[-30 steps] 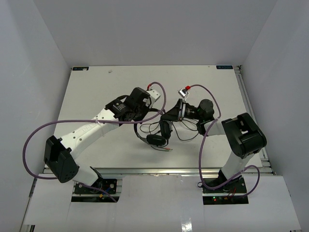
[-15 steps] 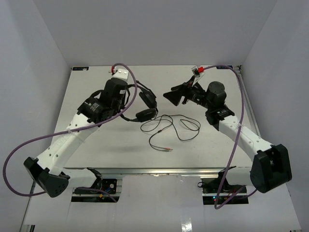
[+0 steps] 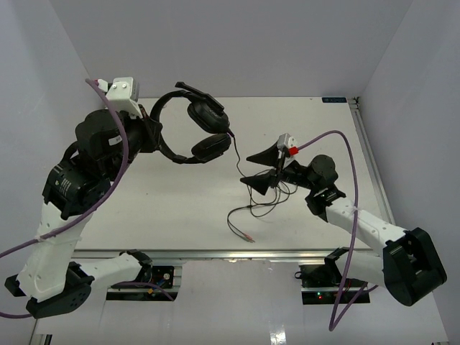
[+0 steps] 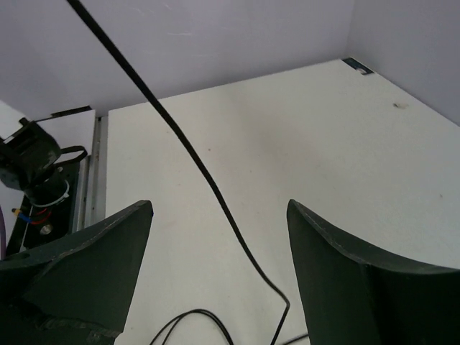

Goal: Wrap the headphones

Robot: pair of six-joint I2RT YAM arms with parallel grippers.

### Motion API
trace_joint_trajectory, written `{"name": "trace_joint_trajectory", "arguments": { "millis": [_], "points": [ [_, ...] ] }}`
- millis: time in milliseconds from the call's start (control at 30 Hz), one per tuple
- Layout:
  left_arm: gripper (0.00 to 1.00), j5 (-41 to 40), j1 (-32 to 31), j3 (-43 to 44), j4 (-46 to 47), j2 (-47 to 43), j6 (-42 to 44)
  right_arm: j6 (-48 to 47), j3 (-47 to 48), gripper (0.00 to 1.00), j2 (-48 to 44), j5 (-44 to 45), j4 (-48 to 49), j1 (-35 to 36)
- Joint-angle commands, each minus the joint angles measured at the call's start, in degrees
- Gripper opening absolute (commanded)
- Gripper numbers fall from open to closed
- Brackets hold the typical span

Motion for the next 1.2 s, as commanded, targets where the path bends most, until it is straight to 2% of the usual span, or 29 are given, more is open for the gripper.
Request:
{"name": "trace_joint_trajectory", "arguments": {
  "millis": [0,200,467,567,733,933,1133,1167],
  "points": [
    [0.00,2.78,0.13,1.74,0.68,0.03,-2.39,-3.32,0.69,0.82,3.39,-6.33,10.43,3.89],
    [0.00,2.56,0.13,1.40,1.02,-0.35,-2.39,-5.14,-0.48,0.81,7.32,-6.51,13.71,7.71],
    [0.00,6.22,0.13,-0.69,3.21,-2.71,-3.51,-6.19,-1.00,0.78,16.10,-6.40,22.40,7.83],
    [0.00,6.81,0.13,-1.09,2.97,-3.10,-3.82,-7.30,-2.79,0.77,16.17,-3.49,25.58,7.75],
    [0.00,5.89,0.13,-1.92,2.99,-3.96,-3.64,-9.35,-4.10,0.73,14.74,-2.85,24.52,7.75],
    [0.00,7.21,0.13,-4.02,4.97,-5.60,-4.03,-7.78,-2.87,0.66,18.55,-6.03,27.29,7.75],
    [0.00,7.63,0.13,-5.22,5.76,-5.99,-4.22,-5.91,-2.43,0.48,22.22,-5.56,30.31,7.75],
    [0.00,7.46,0.13,-5.25,5.68,-6.00,-4.15,-5.69,-2.40,0.47,22.53,-5.42,30.37,7.75]
  ]
}}
